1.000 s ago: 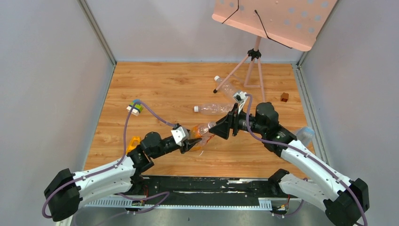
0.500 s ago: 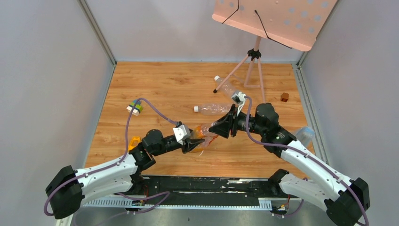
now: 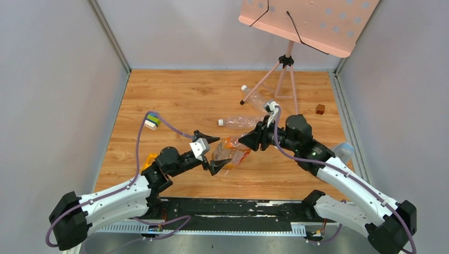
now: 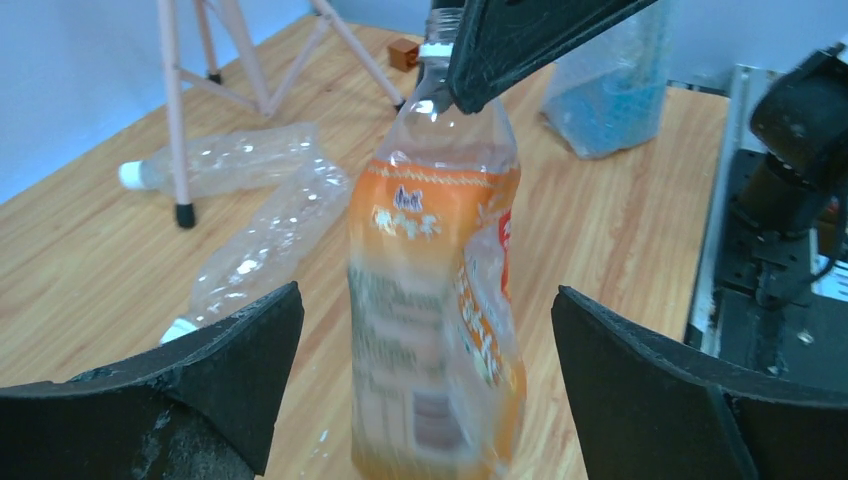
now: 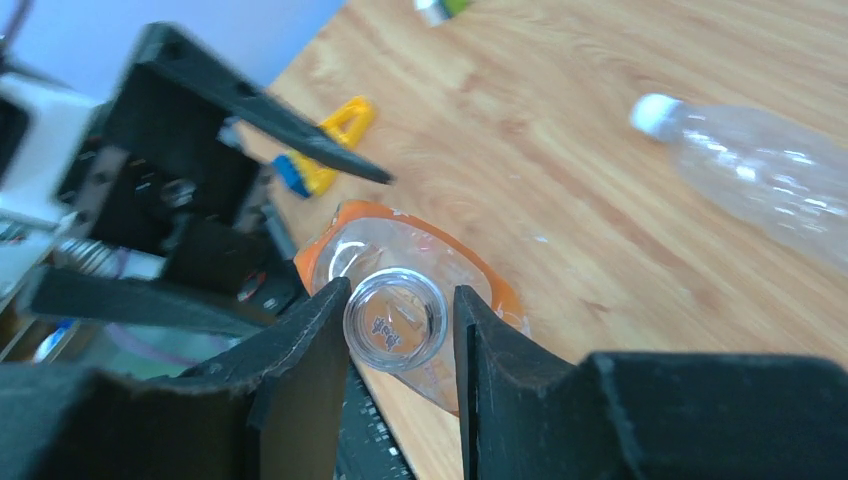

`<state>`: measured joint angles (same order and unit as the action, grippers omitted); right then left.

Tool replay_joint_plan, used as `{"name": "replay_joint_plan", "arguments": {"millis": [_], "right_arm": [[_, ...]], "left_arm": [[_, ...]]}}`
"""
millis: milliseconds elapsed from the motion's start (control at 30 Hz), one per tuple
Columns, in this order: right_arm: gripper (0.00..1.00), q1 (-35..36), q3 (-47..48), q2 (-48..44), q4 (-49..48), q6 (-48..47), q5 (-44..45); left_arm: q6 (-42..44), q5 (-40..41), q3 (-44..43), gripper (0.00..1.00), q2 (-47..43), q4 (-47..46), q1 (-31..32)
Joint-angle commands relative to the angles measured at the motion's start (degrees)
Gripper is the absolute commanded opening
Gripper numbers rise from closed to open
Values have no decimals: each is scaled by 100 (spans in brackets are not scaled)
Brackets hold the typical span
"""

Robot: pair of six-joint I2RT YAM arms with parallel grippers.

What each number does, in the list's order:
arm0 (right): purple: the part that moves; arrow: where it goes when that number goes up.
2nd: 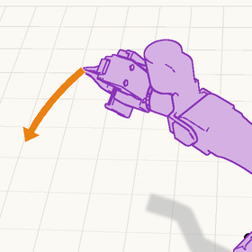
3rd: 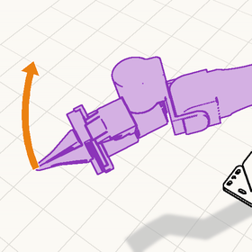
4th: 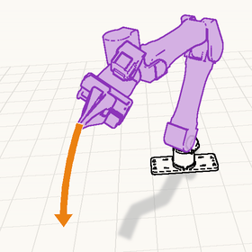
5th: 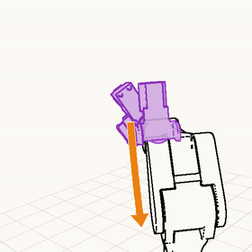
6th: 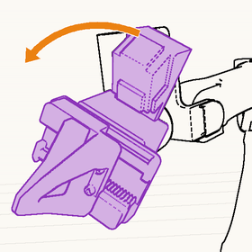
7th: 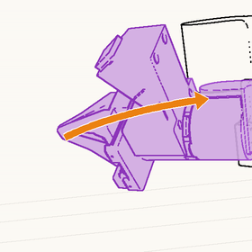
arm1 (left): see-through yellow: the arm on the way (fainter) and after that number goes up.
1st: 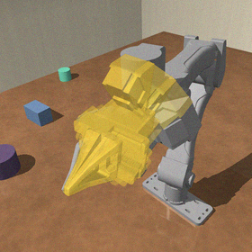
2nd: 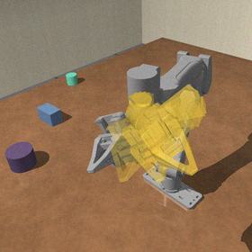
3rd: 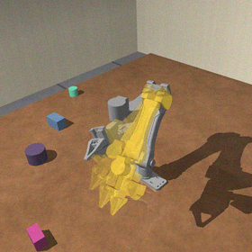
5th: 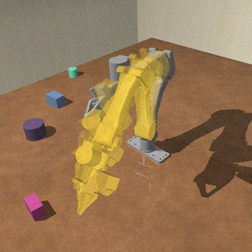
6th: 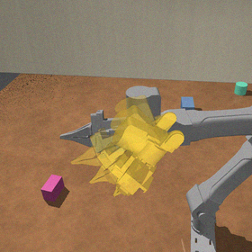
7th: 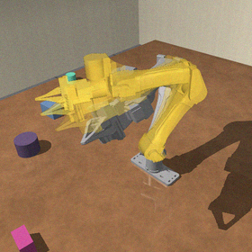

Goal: Unscrew the bottle caps
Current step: Place the plastic bottle at the center of the board.

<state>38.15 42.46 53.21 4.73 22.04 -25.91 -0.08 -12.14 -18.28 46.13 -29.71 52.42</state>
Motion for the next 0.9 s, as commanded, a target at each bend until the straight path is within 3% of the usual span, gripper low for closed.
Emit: {"name": "replay_joint_plan", "arguments": {"millis": [0, 200, 300, 400, 567, 867], "right_arm": [[0, 8, 641, -166, 1078, -245, 2169], [0, -1, 717, -460, 1654, -487, 5414], [0, -130, 718, -439, 1686, -739, 6451], [0, -593, 758, -275, 1740, -732, 6652], [0, -1529, 767, 147, 1735, -485, 6263], [3, -1812, 686, 754, 1552, -422, 6015]], "left_arm": [[43, 801, -75, 100, -347, 209, 12], [43, 1508, -9, 100, -701, 530, 11], [36, 1647, -42, 100, -753, 690, 10], [-96, 1664, -78, 100, -747, 783, 10], [-109, 1634, -96, 100, -697, 759, 13], [-153, 1696, -93, 100, -743, 836, 8]]}}
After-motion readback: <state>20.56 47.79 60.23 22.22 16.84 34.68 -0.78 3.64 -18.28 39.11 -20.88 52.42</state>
